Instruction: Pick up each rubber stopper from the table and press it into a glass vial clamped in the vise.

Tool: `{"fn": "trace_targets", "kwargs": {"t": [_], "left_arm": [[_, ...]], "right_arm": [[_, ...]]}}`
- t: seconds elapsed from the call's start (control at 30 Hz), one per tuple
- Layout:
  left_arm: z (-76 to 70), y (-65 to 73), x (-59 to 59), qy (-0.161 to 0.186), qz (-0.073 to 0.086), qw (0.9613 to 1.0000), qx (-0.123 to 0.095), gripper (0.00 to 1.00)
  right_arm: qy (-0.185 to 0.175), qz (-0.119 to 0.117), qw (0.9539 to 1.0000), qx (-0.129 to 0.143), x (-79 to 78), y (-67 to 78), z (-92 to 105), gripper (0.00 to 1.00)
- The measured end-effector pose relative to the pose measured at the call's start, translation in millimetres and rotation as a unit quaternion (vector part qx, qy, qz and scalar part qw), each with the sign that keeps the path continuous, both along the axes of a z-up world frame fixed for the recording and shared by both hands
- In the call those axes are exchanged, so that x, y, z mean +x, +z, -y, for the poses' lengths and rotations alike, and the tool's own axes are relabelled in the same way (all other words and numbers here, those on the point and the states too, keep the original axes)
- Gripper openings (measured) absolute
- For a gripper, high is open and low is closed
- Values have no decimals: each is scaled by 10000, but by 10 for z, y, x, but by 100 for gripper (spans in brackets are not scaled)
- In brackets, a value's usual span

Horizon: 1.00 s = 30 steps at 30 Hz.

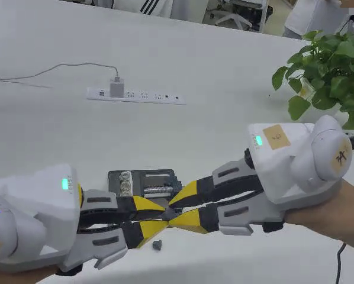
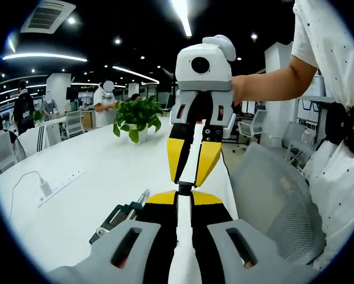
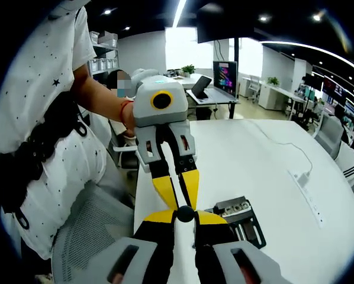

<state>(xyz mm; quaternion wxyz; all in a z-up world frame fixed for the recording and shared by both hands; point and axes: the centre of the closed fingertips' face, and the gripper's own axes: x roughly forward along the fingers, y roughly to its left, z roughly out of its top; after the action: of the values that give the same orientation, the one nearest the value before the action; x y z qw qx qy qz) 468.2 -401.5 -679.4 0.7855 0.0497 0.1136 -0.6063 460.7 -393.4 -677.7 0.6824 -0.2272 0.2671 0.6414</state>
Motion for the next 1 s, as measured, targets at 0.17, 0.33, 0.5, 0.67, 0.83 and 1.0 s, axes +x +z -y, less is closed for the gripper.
{"fn": "trace_targets", "kwargs": {"t": [0.17, 0.33, 0.5, 0.67, 0.83, 1.0], "left_arm": [[-2, -6, -8, -4, -24, 10000, 7, 4], [-10, -14, -2, 2, -39, 10000, 0, 4], [-16, -25, -10, -22, -27, 10000, 17, 4], [-26, -39, -8, -35, -26, 10000, 18, 4], [-32, -47, 0, -32, -15, 10000, 19, 4], [-38, -38, 11, -31, -1, 10000, 1, 4]], "right_arm": [[45, 42, 10000, -35, -8, -6, -4, 8], [45, 58, 10000, -42, -4, -12, -10, 7], [51, 30, 10000, -60, -9, -21, -17, 7], [56, 25, 10000, -73, -8, -32, -25, 6], [64, 44, 9999, -112, -1, -39, -32, 5], [58, 33, 9999, -152, 12, -30, -40, 5]]}}
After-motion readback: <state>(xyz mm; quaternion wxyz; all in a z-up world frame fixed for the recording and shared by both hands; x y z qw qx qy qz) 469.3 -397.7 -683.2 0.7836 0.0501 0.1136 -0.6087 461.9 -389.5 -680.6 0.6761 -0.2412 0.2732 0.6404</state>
